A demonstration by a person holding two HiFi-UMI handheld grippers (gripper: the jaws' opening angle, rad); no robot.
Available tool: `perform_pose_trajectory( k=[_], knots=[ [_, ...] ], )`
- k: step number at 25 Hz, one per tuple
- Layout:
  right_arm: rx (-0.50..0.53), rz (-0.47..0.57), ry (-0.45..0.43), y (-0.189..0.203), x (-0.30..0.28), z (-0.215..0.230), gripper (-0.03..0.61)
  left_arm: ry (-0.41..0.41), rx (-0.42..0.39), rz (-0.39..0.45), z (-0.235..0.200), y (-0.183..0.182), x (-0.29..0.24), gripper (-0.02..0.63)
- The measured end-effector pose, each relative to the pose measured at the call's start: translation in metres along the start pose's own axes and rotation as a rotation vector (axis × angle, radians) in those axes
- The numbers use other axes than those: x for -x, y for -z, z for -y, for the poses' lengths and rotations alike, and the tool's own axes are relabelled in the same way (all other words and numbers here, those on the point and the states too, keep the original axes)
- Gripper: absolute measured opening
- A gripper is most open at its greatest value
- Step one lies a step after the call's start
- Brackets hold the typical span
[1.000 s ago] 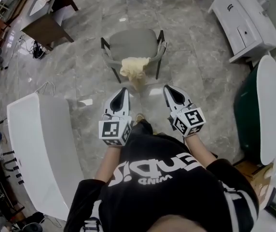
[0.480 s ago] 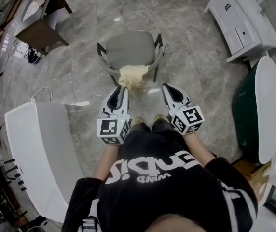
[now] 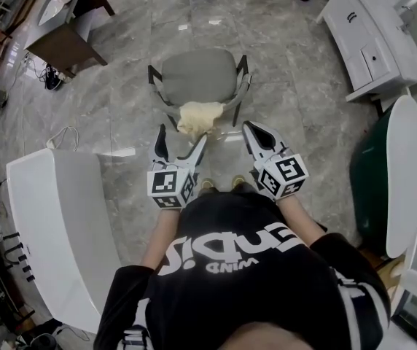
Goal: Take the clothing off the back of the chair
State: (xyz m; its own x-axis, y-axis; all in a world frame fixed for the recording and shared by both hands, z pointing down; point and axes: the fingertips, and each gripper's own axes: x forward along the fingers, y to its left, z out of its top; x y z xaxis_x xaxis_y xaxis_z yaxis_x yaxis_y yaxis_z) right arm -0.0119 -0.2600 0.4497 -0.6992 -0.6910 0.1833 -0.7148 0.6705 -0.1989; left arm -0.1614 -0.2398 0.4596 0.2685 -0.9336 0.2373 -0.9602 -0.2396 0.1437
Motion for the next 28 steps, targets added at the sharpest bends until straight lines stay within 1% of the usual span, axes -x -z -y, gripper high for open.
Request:
perform_pose_trajectory(
  k=[5,11,16,22,28],
  knots=[
    [-0.002,-0.004,0.008,0.001,-0.001,0.013,0.014,-0.018,0.011,-0.026,-0.002,0.012,-0.018,0.48],
    [-0.016,-0.011,0.029,0.005,0.002,0.03,0.014,-0.018,-0.001,-0.112,-0.003,0.044,-0.048,0.488],
    [-0.019,-0.011,0.034,0.005,0.004,0.038,0.014,-0.015,0.011,-0.202,-0.008,0.08,-0.075,0.5],
    [-0.02,-0.025,0.045,0.009,0.003,0.044,0.014,-0.069,0.031,-0.339,-0.025,0.137,-0.106,0.512],
    [-0.022,-0.036,0.064,0.01,0.007,0.052,0.014,-0.11,0.022,-0.445,-0.039,0.189,-0.129,0.529]
  ],
)
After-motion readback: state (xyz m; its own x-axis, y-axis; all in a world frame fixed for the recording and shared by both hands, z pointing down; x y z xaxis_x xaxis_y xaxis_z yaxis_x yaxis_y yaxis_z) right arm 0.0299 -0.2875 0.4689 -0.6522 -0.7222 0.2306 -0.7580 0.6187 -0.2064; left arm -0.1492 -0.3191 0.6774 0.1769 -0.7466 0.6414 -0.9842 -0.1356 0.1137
